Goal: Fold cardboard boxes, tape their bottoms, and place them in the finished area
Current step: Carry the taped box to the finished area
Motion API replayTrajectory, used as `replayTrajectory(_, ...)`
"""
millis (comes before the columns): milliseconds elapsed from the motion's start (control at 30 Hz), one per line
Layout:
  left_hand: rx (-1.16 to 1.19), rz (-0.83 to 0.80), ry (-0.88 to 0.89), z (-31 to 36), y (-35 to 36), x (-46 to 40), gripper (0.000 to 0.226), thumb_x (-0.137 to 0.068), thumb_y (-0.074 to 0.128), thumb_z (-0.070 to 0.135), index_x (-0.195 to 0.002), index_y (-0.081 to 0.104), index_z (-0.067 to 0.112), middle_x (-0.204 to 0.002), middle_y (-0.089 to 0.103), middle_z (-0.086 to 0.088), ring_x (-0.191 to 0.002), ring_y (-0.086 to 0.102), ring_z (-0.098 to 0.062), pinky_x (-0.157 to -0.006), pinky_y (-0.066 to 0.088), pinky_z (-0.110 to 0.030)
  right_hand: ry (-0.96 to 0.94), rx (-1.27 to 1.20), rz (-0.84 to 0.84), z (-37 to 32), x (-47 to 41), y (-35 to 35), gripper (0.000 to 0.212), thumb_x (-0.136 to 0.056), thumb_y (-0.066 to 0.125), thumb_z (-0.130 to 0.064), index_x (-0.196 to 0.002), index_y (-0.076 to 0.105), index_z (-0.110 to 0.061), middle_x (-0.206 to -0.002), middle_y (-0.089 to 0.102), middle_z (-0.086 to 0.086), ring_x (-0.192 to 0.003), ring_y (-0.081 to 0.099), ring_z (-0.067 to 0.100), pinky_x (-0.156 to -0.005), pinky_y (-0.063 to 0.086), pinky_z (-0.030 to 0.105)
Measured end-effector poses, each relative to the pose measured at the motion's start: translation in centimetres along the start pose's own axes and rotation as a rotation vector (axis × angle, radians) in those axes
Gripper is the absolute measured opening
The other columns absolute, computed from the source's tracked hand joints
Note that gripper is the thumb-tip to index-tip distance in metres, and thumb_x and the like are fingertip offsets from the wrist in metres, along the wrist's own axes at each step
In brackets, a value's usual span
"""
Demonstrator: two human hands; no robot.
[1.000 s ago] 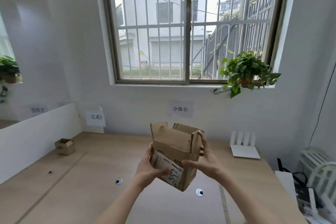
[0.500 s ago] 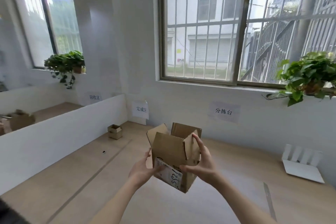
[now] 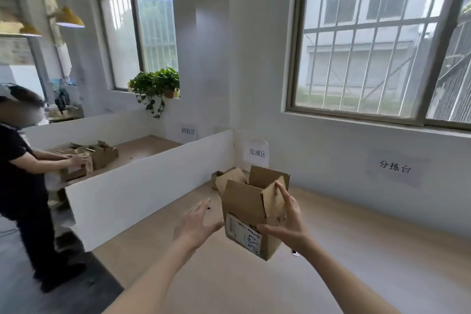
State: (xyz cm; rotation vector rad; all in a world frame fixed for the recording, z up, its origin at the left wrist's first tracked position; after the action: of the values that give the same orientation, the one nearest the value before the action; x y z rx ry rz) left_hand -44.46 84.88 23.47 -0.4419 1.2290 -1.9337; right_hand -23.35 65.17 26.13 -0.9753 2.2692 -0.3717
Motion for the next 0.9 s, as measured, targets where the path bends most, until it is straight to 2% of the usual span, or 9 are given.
replayTrajectory(133,-0.005,-0.021,-0.013,-5.5,-1.4,-3.2,0.096,-0.081,0.052,0.083,-0.160,0.018,0.040,-0.167,0.020,0.013,-0.153,0.022,-0.020,-0.120,0.032,-0.045,0.004,0.010,-0.026,-0.5,-2.7,6.0,0.125,-0.049,0.094,-0.053,-0.147,0.017,-0.064,-0.129,0.033,-0.029,-0.118,0.036,-0.019,-0.087,0.042,0.019)
replayTrajectory(233,-0.020,-0.025,-0.005,-9.3,-1.7,-6.4,0.097,-0.081,0.051,0.083,-0.160,0.019,0.038,-0.167,0.020,0.010,-0.153,0.021,-0.018,-0.122,0.028,-0.045,0.016,0.025,-0.062,-0.2,-5.3,10.2,0.124,-0.051,0.093,-0.051,-0.147,0.016,-0.065,-0.128,0.035,-0.022,-0.118,0.040,-0.005,-0.094,0.048,0.035)
replayTrajectory(300,-0.058,-0.023,0.005,-11.5,-1.7,-8.8,0.094,-0.083,0.051,0.081,-0.160,0.020,0.038,-0.167,0.022,0.009,-0.153,0.023,-0.017,-0.123,0.025,-0.042,0.021,0.026,-0.070,0.4,-7.5,12.8,0.123,-0.051,0.093,-0.049,-0.147,0.017,-0.065,-0.128,0.036,-0.017,-0.118,0.042,0.000,-0.097,0.049,0.039)
replayTrajectory(433,-0.104,-0.032,-0.005,-15.5,-1.9,-14.4,0.088,-0.087,0.053,0.076,-0.159,0.021,0.037,-0.166,0.024,0.007,-0.152,0.024,-0.016,-0.123,0.023,-0.038,0.019,0.033,-0.065,2.3,-12.7,17.6,0.122,-0.051,0.092,-0.048,-0.147,0.019,-0.063,-0.126,0.038,-0.013,-0.117,0.040,-0.002,-0.098,0.047,0.038)
replayTrajectory(633,-0.162,-0.095,0.019,-20.1,-3.1,-24.5,0.082,-0.090,0.054,0.072,-0.159,0.021,0.040,-0.167,0.022,0.009,-0.152,0.024,-0.017,-0.123,0.023,-0.036,0.063,0.065,-0.052,5.9,-22.2,24.5,0.122,-0.051,0.090,-0.050,-0.146,0.016,-0.065,-0.123,0.040,-0.007,-0.113,0.043,0.013,-0.096,0.049,0.040)
replayTrajectory(733,-0.169,-0.094,0.036,-21.6,-4.2,-29.8,0.080,-0.091,0.052,0.072,-0.158,0.021,0.041,-0.167,0.019,0.011,-0.152,0.022,-0.015,-0.123,0.019,-0.035,0.084,0.083,-0.056,7.1,-26.6,27.5,0.123,-0.049,0.089,-0.052,-0.146,0.015,-0.065,-0.122,0.040,-0.007,-0.110,0.045,0.014,-0.093,0.050,0.039)
replayTrajectory(900,-0.155,-0.108,0.084,-23.9,-4.1,-36.3,0.079,-0.091,0.052,0.071,-0.158,0.021,0.043,-0.167,0.021,0.012,-0.152,0.023,-0.014,-0.122,0.021,-0.036,0.141,0.127,-0.068,8.9,-31.2,31.8,0.125,-0.046,0.087,-0.059,-0.146,0.012,-0.066,-0.120,0.038,-0.010,-0.106,0.046,0.010,-0.087,0.051,0.035)
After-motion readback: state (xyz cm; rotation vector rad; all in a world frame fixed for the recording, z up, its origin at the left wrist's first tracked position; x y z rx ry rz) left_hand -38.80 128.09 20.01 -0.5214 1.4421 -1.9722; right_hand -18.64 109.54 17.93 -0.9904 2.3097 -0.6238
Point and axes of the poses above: each hand's wrist, its own x-axis away from the middle knuckle, its own y-axis out of the palm, z = x × y, the point moved 8 cm from there along -x, towards the middle knuckle
